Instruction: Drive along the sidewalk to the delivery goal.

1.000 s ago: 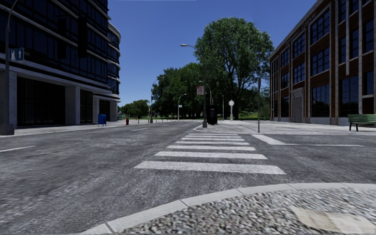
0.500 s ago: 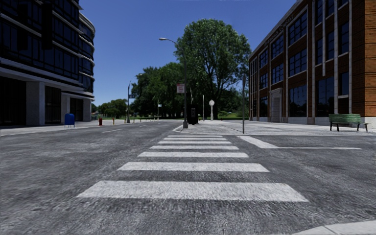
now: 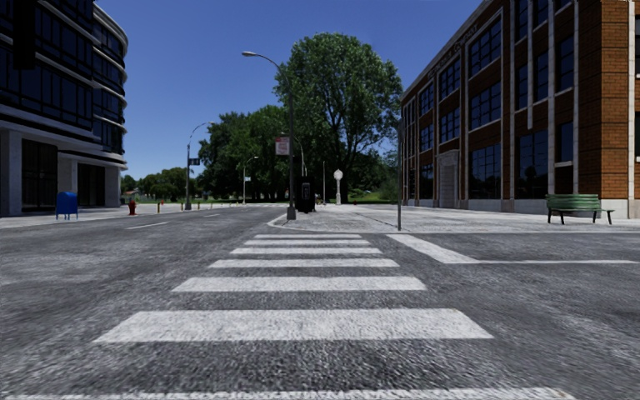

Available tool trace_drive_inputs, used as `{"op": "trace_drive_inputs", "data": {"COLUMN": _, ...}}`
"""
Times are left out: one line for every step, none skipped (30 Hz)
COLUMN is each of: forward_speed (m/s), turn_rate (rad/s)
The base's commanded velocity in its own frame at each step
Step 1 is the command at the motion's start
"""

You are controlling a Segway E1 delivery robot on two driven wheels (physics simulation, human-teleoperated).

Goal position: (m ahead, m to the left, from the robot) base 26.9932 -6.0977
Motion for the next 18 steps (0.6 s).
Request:
{"op": "trace_drive_inputs", "data": {"forward_speed": 2.0, "turn_rate": 0.0}}
{"op": "trace_drive_inputs", "data": {"forward_speed": 2.0, "turn_rate": 0.0}}
{"op": "trace_drive_inputs", "data": {"forward_speed": 2.0, "turn_rate": 0.0}}
{"op": "trace_drive_inputs", "data": {"forward_speed": 2.0, "turn_rate": 0.0}}
{"op": "trace_drive_inputs", "data": {"forward_speed": 2.0, "turn_rate": 0.0}}
{"op": "trace_drive_inputs", "data": {"forward_speed": 2.0, "turn_rate": 0.0}}
{"op": "trace_drive_inputs", "data": {"forward_speed": 2.0, "turn_rate": 0.0}}
{"op": "trace_drive_inputs", "data": {"forward_speed": 2.0, "turn_rate": 0.0}}
{"op": "trace_drive_inputs", "data": {"forward_speed": 2.0, "turn_rate": 0.0}}
{"op": "trace_drive_inputs", "data": {"forward_speed": 2.0, "turn_rate": 0.0}}
{"op": "trace_drive_inputs", "data": {"forward_speed": 2.0, "turn_rate": 0.0}}
{"op": "trace_drive_inputs", "data": {"forward_speed": 2.0, "turn_rate": 0.0}}
{"op": "trace_drive_inputs", "data": {"forward_speed": 2.0, "turn_rate": 0.0}}
{"op": "trace_drive_inputs", "data": {"forward_speed": 2.0, "turn_rate": 0.0}}
{"op": "trace_drive_inputs", "data": {"forward_speed": 2.0, "turn_rate": 0.0}}
{"op": "trace_drive_inputs", "data": {"forward_speed": 2.0, "turn_rate": 0.0}}
{"op": "trace_drive_inputs", "data": {"forward_speed": 2.0, "turn_rate": 0.0}}
{"op": "trace_drive_inputs", "data": {"forward_speed": 2.0, "turn_rate": 0.0}}
